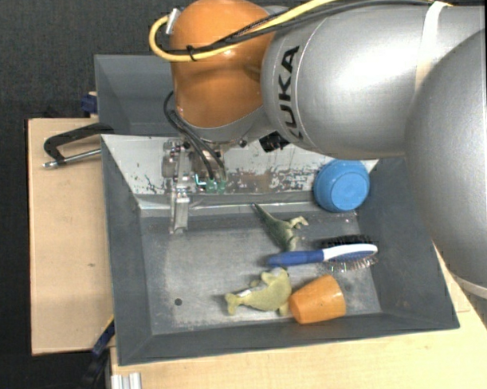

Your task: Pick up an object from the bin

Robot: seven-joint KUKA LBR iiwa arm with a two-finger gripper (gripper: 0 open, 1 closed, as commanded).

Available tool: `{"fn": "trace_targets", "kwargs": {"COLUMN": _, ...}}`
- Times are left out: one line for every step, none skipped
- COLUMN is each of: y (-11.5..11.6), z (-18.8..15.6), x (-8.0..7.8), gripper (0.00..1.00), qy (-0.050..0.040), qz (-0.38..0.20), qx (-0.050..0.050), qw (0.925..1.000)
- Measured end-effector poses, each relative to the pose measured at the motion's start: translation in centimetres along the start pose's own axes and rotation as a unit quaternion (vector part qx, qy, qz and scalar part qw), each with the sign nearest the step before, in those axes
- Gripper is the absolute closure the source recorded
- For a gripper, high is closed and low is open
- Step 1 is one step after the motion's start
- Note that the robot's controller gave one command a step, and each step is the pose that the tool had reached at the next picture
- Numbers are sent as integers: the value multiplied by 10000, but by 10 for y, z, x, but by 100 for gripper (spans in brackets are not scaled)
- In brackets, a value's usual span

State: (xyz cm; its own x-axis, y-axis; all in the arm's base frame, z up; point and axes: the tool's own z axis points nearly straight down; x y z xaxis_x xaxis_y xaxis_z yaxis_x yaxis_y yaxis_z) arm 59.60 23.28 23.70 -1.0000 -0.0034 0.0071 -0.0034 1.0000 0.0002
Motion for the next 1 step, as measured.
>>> {"fn": "trace_targets", "kwargs": {"y": -113, "z": 34, "x": 6, "gripper": 0, "qy": -26, "qz": -635, "qx": 21, "qw": 9980}}
